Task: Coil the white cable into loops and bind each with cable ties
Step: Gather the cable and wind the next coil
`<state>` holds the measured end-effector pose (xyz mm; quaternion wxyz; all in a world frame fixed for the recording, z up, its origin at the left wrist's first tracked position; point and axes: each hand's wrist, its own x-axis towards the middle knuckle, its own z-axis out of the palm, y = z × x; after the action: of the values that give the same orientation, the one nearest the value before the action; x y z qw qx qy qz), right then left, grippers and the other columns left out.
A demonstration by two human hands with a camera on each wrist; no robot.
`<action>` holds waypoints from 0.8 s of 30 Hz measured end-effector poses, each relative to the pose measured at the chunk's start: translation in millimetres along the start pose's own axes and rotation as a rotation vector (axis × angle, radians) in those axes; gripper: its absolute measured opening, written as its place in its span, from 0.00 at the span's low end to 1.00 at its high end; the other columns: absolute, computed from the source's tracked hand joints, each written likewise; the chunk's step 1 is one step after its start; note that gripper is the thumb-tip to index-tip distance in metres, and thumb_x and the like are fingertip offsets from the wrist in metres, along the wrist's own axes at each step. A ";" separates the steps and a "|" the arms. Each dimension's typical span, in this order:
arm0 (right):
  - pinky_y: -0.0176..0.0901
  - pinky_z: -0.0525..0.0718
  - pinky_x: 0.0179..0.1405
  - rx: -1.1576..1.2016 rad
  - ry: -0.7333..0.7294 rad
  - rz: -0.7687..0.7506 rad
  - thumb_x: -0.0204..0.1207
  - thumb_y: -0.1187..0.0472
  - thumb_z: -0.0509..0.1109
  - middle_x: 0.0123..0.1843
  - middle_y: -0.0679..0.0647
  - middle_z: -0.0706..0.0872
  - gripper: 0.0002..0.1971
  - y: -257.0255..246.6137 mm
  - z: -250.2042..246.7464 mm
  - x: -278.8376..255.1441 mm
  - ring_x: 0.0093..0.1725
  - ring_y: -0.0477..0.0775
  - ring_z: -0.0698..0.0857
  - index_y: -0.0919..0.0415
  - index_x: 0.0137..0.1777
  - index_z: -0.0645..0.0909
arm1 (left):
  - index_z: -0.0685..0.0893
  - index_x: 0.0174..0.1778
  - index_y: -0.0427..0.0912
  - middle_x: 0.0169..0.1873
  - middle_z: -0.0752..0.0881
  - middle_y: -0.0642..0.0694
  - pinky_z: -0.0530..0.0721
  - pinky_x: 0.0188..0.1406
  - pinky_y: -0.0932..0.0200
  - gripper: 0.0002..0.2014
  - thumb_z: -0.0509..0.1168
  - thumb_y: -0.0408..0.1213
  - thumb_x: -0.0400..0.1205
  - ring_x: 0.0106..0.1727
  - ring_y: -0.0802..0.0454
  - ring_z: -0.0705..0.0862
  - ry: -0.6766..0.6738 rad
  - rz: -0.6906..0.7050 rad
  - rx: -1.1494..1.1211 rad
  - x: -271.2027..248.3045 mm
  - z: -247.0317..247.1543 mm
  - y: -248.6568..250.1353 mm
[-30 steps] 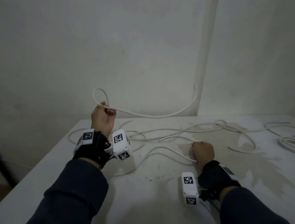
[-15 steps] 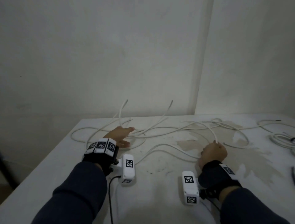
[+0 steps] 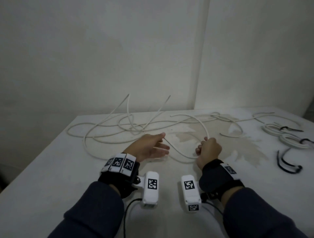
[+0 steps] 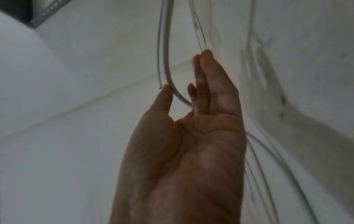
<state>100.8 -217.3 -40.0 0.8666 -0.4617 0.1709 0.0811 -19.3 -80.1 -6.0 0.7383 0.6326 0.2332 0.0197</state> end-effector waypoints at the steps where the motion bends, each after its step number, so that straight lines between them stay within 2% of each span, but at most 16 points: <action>1: 0.39 0.61 0.22 0.003 -0.004 -0.010 0.81 0.69 0.51 0.31 0.55 0.68 0.13 1.5 -3.8 -2.1 0.25 0.50 0.63 0.63 0.41 0.75 | 0.78 0.52 0.32 0.47 0.89 0.35 0.89 0.41 0.56 0.11 0.62 0.40 0.85 0.41 0.46 0.90 -0.001 0.057 -0.098 -1.6 2.7 -4.6; 3: 0.39 0.62 0.20 0.003 -0.005 -0.017 0.80 0.70 0.51 0.30 0.55 0.67 0.12 0.6 -13.5 -5.9 0.24 0.50 0.63 0.64 0.41 0.75 | 0.77 0.47 0.36 0.39 0.90 0.38 0.89 0.43 0.50 0.03 0.59 0.30 0.86 0.41 0.46 0.90 -0.019 0.134 -0.258 -7.0 7.7 -12.9; 5: 0.35 0.62 0.17 0.013 -0.006 -0.008 0.78 0.71 0.51 0.29 0.55 0.68 0.11 -1.2 -21.6 -7.9 0.23 0.49 0.64 0.63 0.39 0.73 | 0.75 0.49 0.37 0.30 0.84 0.41 0.90 0.39 0.48 0.05 0.56 0.25 0.86 0.34 0.48 0.87 0.012 0.191 -0.297 -12.9 8.2 -19.8; 6: 0.33 0.62 0.15 0.012 -0.011 0.003 0.77 0.70 0.51 0.29 0.54 0.69 0.10 -2.7 -24.2 -9.4 0.21 0.49 0.64 0.62 0.38 0.72 | 0.75 0.53 0.37 0.29 0.80 0.43 0.90 0.36 0.51 0.06 0.54 0.26 0.86 0.30 0.51 0.84 0.058 0.217 -0.240 -15.3 6.6 -22.8; 8: 0.31 0.62 0.14 0.021 -0.030 0.020 0.76 0.69 0.55 0.28 0.53 0.69 0.08 -4.6 -26.7 -9.0 0.18 0.47 0.64 0.61 0.37 0.71 | 0.76 0.60 0.38 0.28 0.75 0.46 0.86 0.29 0.58 0.10 0.52 0.28 0.88 0.26 0.55 0.76 0.164 0.264 -0.097 -18.0 -2.6 -28.6; 10: 0.31 0.62 0.14 0.017 -0.059 0.035 0.76 0.67 0.58 0.28 0.53 0.70 0.06 -5.0 -27.8 -6.4 0.16 0.46 0.63 0.60 0.38 0.71 | 0.76 0.65 0.41 0.28 0.73 0.47 0.81 0.24 0.62 0.13 0.51 0.30 0.89 0.24 0.57 0.72 0.239 0.289 -0.048 -16.9 -16.9 -31.5; 13: 0.31 0.59 0.13 -0.016 -0.109 0.031 0.79 0.64 0.63 0.29 0.52 0.71 0.04 -4.6 -24.3 -1.0 0.14 0.44 0.63 0.60 0.43 0.76 | 0.76 0.67 0.45 0.29 0.73 0.46 0.71 0.18 0.68 0.14 0.52 0.30 0.89 0.19 0.60 0.66 0.275 0.318 -0.086 -10.6 -36.2 -30.1; 15: 0.32 0.59 0.12 -0.020 -0.129 0.035 0.79 0.62 0.65 0.30 0.51 0.72 0.04 -1.7 -19.8 3.4 0.16 0.44 0.62 0.59 0.43 0.78 | 0.76 0.67 0.42 0.31 0.78 0.44 0.68 0.16 0.69 0.13 0.53 0.30 0.89 0.18 0.61 0.65 0.303 0.365 -0.131 -3.2 -44.6 -27.3; 16: 0.33 0.59 0.12 -0.017 -0.145 0.040 0.79 0.60 0.67 0.30 0.50 0.72 0.04 0.0 -16.7 5.0 0.17 0.44 0.62 0.58 0.44 0.79 | 0.76 0.65 0.39 0.32 0.81 0.42 0.68 0.16 0.69 0.11 0.54 0.30 0.88 0.17 0.61 0.66 0.324 0.393 -0.170 1.4 -46.6 -25.3; 18: 0.35 0.60 0.13 -0.033 -0.165 0.031 0.77 0.57 0.71 0.30 0.49 0.72 0.05 3.0 -9.1 7.5 0.19 0.44 0.62 0.57 0.44 0.82 | 0.77 0.55 0.33 0.35 0.86 0.40 0.71 0.17 0.70 0.06 0.56 0.29 0.87 0.17 0.62 0.69 0.369 0.439 -0.301 13.6 -49.2 -21.9; 20: 0.34 0.60 0.14 -0.059 -0.147 0.009 0.75 0.55 0.75 0.29 0.48 0.71 0.07 5.8 -0.3 9.0 0.19 0.44 0.61 0.58 0.43 0.84 | 0.77 0.45 0.33 0.32 0.89 0.41 0.75 0.19 0.70 0.05 0.58 0.28 0.86 0.18 0.62 0.72 0.371 0.468 -0.468 24.2 -49.4 -18.8; 22: 0.34 0.61 0.13 -0.050 -0.093 0.006 0.72 0.57 0.78 0.30 0.49 0.71 0.08 10.6 9.8 12.0 0.18 0.44 0.61 0.59 0.40 0.83 | 0.79 0.46 0.34 0.36 0.91 0.44 0.81 0.26 0.69 0.04 0.63 0.31 0.84 0.22 0.61 0.78 0.325 0.476 -0.514 31.4 -49.2 -17.9; 23: 0.35 0.61 0.13 -0.029 -0.062 0.007 0.70 0.58 0.79 0.29 0.49 0.72 0.09 13.3 13.7 14.4 0.17 0.44 0.60 0.59 0.38 0.82 | 0.80 0.49 0.36 0.42 0.91 0.45 0.83 0.30 0.68 0.05 0.66 0.33 0.82 0.26 0.60 0.80 0.283 0.476 -0.490 30.8 -49.2 -19.4; 24: 0.35 0.61 0.14 -0.010 -0.033 0.008 0.69 0.59 0.80 0.29 0.50 0.72 0.10 15.1 16.5 16.8 0.16 0.45 0.60 0.60 0.36 0.82 | 0.81 0.54 0.38 0.47 0.91 0.45 0.85 0.34 0.66 0.11 0.68 0.36 0.78 0.31 0.58 0.82 0.222 0.473 -0.447 28.3 -49.8 -22.2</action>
<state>115.5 -195.4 -49.4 0.8667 -0.4640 0.1579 0.0931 -18.4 -29.3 -40.6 0.8038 0.4858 0.1491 0.3095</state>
